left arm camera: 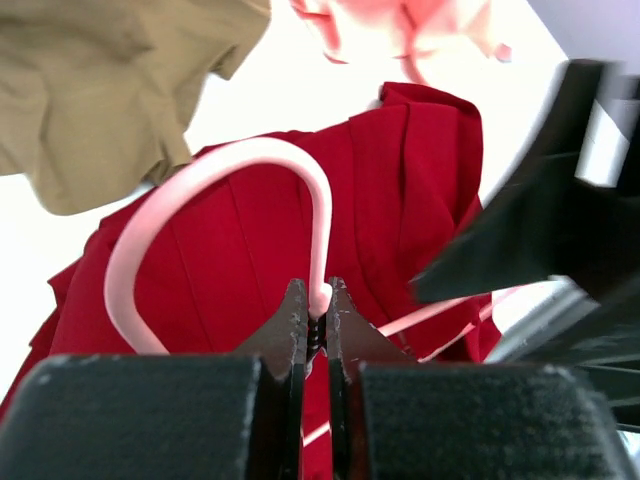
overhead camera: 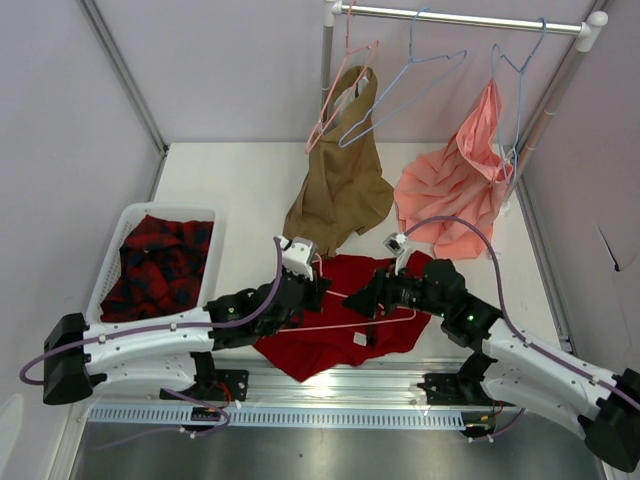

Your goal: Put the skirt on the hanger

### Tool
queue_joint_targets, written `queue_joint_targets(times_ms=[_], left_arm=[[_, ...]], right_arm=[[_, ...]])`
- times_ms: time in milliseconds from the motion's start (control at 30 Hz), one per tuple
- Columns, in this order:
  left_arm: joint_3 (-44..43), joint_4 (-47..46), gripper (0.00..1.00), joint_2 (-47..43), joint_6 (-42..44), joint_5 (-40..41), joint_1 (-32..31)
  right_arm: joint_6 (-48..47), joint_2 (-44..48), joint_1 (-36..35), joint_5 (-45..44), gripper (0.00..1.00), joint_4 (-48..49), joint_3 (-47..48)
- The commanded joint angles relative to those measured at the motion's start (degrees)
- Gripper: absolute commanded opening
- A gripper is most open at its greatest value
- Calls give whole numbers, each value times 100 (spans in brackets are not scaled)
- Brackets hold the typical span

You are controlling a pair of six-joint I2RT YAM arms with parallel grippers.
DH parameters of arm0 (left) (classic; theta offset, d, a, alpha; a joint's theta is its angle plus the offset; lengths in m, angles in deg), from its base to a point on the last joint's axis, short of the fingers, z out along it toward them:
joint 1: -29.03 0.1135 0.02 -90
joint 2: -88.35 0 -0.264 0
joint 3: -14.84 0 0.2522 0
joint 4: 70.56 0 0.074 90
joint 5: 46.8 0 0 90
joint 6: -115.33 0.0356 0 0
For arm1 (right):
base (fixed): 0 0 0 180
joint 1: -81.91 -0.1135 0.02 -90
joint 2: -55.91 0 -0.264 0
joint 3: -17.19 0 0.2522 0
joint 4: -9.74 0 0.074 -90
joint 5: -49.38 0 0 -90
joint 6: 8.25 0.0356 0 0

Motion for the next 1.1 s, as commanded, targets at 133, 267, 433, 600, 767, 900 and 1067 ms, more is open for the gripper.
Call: queue_joint_targets(times_ms=[133, 267, 433, 600, 767, 900, 1067], left_arm=[[-151, -170, 0, 126, -169, 313, 212], [-204, -223, 0, 240, -196, 330, 308], [-336, -311, 0, 433, -204, 260, 379], [-458, -329, 0, 565, -152, 216, 397], [-520, -320, 0, 574, -134, 137, 397], [-511, -320, 0, 504, -143, 119, 397], [-494, -311, 0, 372, -143, 119, 397]], right_arm=[[-25, 1104, -30, -1625, 63, -1872, 435], [169, 1412, -214, -1766, 49, -2373, 418], [423, 1325, -1004, -2284, 44, -2919, 409], [810, 807, -2251, -3653, 43, -3112, 418], [1074, 34, -2526, -4236, 42, -3218, 540], [1206, -327, -2552, -4596, 42, -3420, 699], [1364, -442, -2623, -4965, 42, -3735, 743]])
